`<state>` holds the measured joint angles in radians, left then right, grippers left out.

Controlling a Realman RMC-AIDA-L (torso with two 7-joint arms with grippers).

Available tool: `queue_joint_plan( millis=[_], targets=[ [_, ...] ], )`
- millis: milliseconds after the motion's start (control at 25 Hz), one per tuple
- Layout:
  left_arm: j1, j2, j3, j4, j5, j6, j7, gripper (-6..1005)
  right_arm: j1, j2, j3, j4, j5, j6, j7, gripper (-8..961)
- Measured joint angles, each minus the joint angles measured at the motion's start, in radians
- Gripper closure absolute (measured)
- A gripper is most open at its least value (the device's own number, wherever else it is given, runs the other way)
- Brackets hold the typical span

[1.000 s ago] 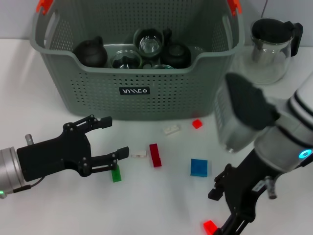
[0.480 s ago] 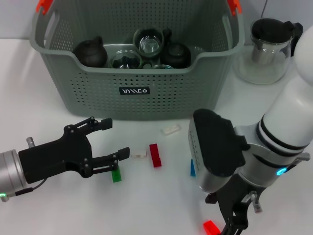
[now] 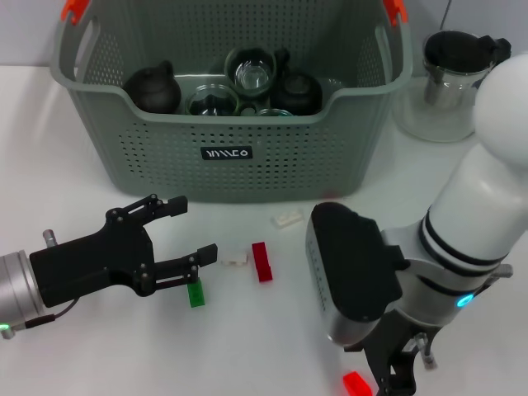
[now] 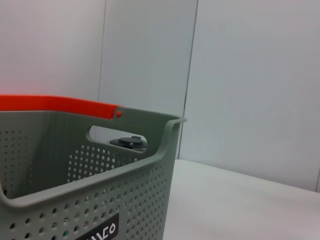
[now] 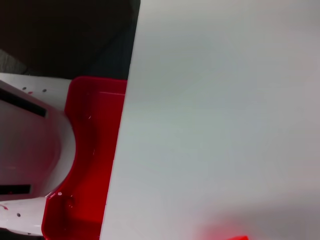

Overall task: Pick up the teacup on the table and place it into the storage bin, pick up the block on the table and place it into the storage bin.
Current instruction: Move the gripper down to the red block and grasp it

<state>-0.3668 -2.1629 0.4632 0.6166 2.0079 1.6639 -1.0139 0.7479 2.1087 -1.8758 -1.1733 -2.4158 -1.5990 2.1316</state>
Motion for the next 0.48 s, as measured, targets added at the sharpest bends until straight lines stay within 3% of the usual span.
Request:
queue_joint_plan(
  millis=[480],
  targets=[
    [-0.003, 0.000, 0.000, 0.000, 0.007, -0.011, 0.000, 130, 0.007, 0.002, -0.064, 0.000, 0.003, 0.029, 0.040, 54]
  ],
)
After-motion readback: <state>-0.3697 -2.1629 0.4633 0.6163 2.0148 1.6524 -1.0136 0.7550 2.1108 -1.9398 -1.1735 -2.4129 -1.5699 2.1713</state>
